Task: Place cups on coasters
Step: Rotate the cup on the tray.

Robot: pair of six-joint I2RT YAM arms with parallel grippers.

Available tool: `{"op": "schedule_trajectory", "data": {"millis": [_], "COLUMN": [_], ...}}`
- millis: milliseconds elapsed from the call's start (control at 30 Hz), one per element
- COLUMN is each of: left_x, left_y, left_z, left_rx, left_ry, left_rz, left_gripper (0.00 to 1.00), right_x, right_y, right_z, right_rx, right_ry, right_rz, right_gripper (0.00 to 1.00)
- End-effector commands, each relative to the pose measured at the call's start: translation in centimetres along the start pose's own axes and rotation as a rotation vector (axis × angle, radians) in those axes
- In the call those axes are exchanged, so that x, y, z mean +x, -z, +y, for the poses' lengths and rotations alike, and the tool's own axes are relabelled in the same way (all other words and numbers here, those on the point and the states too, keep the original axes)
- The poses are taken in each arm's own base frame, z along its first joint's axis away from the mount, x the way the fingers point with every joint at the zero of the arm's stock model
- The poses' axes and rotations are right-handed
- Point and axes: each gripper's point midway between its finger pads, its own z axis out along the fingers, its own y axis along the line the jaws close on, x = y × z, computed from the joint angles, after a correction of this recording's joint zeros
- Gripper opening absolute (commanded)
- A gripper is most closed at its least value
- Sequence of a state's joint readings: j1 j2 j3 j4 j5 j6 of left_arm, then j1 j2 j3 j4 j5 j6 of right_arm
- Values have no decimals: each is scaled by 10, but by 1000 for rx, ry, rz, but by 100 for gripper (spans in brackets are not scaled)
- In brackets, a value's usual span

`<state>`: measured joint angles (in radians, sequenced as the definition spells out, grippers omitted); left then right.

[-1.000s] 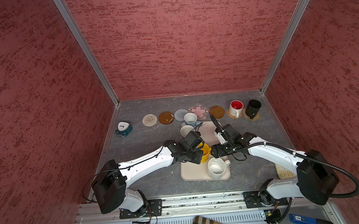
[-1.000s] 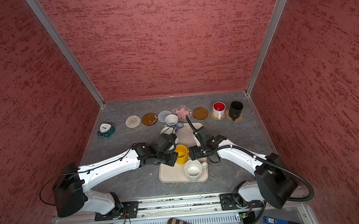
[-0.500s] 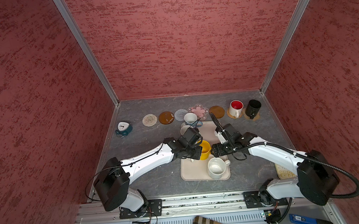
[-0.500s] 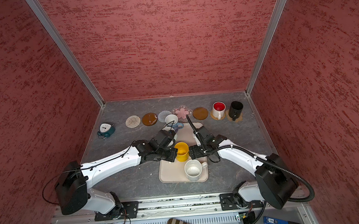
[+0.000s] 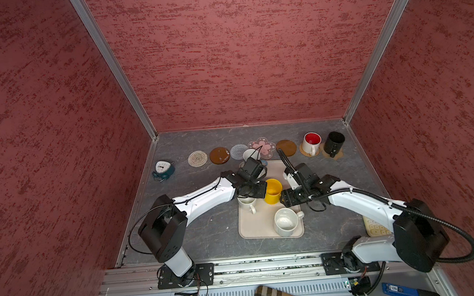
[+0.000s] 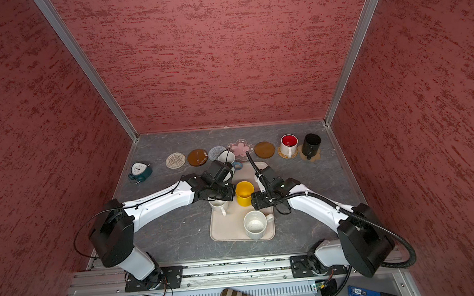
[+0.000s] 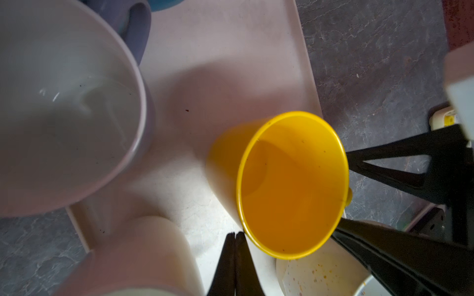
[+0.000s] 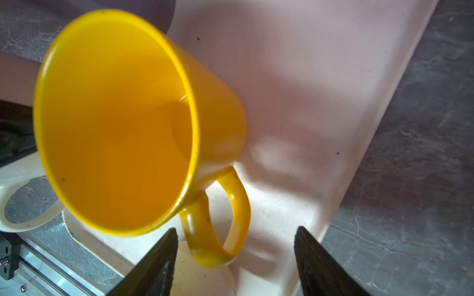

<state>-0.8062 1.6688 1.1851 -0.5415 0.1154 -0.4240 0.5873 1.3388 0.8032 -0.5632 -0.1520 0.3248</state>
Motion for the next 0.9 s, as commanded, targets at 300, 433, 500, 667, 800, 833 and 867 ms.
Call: {"op": "schedule_trajectory", "data": {"millis": [300,433,500,667,800,833,867], "left_x": [-34,-38,-39,-40,-40,-40,-40], "left_y": [4,19,27,48,66,70,75], "left_z": [-12,-13,-12,-10,-6,-4,-4], "left_rx": [50,46,42,36,29,24,25], "left_ry": [-26,-28,-27,-28,-27,-25,-25], "left_rz": [-42,-68,-80,-116,-140,-145,-155], "left_gripper": [0,2,4,13,22,23,24], "right_x": [-14,-20,-23,-26,-25,-25,-25], "right_y": [2,3,4,5,1,1,1], "right_z": [-2,-3,-1,3,8,8,8], "right_rx": [26,35,25,13,20,31,38], "right_ry": [33,8,-13,-31,20,30,36], "right_rz": [-44,-66,-88,-113,-80,-76,-73], "right_gripper": [60,56,56,56,55,54,53]}}
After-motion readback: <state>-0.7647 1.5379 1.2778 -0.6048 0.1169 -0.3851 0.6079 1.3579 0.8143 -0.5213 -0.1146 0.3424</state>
